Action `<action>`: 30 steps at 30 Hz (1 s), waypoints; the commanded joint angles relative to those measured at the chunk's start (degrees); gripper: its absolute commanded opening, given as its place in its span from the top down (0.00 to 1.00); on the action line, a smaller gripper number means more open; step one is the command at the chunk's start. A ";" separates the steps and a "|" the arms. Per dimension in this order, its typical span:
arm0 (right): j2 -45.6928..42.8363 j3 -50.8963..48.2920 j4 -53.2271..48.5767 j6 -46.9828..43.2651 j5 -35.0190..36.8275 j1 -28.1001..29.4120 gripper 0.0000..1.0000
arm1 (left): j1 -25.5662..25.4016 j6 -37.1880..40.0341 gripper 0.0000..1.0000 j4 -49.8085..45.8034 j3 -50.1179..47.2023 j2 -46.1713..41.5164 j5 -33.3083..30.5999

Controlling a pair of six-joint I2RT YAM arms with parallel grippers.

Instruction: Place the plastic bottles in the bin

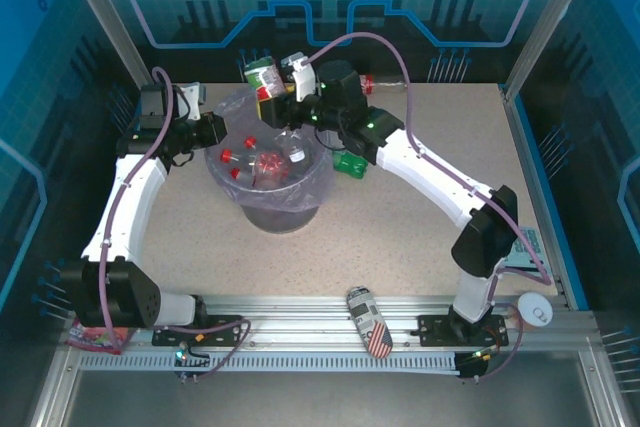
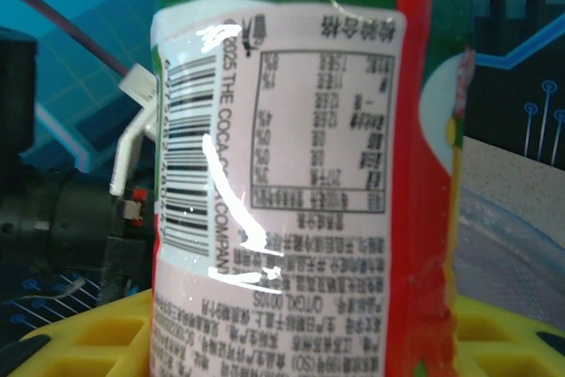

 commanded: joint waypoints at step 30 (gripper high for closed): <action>4.84 2.36 -13.16 -10.72 15.05 3.90 0.24 | -1.35 2.69 1.00 -4.22 -2.54 0.40 0.95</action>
